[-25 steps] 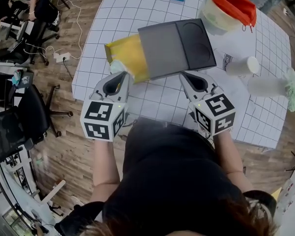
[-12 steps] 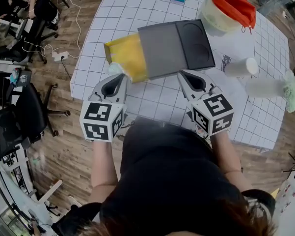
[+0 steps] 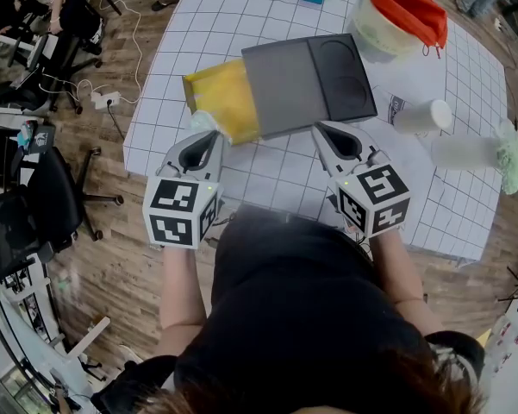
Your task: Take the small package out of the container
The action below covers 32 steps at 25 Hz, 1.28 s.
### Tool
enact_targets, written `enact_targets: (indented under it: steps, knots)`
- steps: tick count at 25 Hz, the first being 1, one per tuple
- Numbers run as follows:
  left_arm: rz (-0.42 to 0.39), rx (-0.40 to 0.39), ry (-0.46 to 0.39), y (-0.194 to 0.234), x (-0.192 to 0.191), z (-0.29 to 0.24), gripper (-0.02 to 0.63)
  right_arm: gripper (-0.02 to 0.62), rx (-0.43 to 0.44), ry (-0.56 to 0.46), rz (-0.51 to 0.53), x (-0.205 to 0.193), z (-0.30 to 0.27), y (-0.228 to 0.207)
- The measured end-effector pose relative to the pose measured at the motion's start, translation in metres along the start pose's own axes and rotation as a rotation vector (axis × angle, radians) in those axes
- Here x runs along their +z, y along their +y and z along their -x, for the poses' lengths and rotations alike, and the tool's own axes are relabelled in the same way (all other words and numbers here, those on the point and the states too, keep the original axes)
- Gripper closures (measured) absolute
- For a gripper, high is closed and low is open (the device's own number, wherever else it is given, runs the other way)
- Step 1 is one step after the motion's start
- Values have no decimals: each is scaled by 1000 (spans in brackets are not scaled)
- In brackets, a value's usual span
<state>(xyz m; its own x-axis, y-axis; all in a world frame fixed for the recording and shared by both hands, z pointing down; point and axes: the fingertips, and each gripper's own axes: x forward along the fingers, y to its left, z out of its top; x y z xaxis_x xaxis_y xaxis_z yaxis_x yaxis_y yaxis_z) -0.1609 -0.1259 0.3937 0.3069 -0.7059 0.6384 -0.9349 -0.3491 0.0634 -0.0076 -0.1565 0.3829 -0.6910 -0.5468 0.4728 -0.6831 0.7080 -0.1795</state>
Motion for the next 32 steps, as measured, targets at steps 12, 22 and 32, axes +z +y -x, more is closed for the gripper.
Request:
enact_targets:
  steps: [12,22,32]
  knots:
    - [-10,1,2,-1,-1,1,575,580,-9,-13,-1,3,1,0]
    - [-14,-2,4,-1,0,1,575,580,-5,-17,-2,3,2,2]
    - [-22,-2,4,-3,0,1,575,581,-1,-13,-6,1,3,4]
